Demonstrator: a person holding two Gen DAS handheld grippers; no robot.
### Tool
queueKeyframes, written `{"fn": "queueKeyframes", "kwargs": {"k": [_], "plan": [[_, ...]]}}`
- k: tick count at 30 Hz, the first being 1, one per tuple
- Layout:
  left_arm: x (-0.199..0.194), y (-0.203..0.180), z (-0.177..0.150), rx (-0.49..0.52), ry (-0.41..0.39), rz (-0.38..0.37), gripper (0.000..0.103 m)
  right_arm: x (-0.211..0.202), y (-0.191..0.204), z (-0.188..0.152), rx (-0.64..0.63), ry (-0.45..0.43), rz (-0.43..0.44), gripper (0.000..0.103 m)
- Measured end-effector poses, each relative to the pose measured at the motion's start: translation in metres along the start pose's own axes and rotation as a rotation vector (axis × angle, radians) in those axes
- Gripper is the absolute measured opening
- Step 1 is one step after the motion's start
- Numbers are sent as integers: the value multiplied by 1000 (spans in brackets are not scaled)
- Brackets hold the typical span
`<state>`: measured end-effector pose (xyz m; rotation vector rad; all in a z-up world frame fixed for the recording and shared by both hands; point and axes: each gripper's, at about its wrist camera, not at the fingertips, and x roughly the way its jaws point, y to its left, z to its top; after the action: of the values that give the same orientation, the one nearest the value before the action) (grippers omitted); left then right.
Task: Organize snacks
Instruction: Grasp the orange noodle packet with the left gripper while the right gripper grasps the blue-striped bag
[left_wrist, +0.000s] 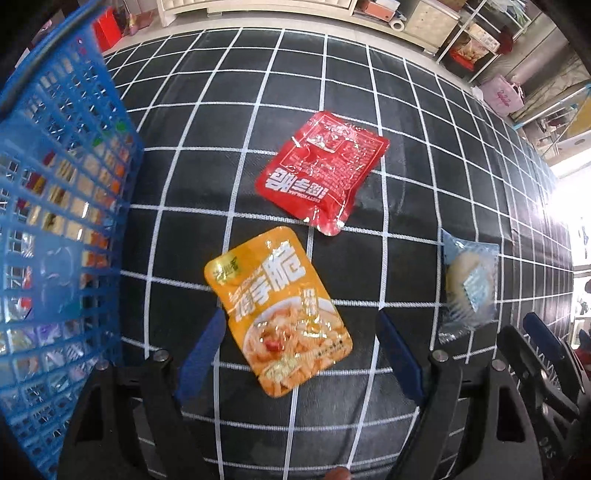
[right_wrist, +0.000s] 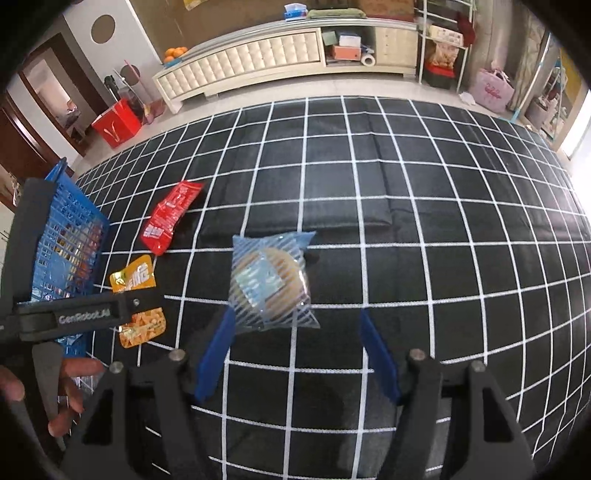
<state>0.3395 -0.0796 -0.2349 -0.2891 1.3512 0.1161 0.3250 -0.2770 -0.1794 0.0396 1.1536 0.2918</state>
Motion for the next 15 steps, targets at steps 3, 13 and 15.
{"fn": "queueKeyframes", "kwargs": {"k": [3, 13, 15], "plan": [[8, 1, 3, -23, 15, 8, 82, 0, -1, 0, 1, -3, 6, 73], [17, -2, 8, 2, -48, 118, 87, 4, -1, -2, 20, -4, 17, 73], [23, -5, 8, -24, -56, 127, 96, 2, -2, -3, 23, -6, 22, 73]]}}
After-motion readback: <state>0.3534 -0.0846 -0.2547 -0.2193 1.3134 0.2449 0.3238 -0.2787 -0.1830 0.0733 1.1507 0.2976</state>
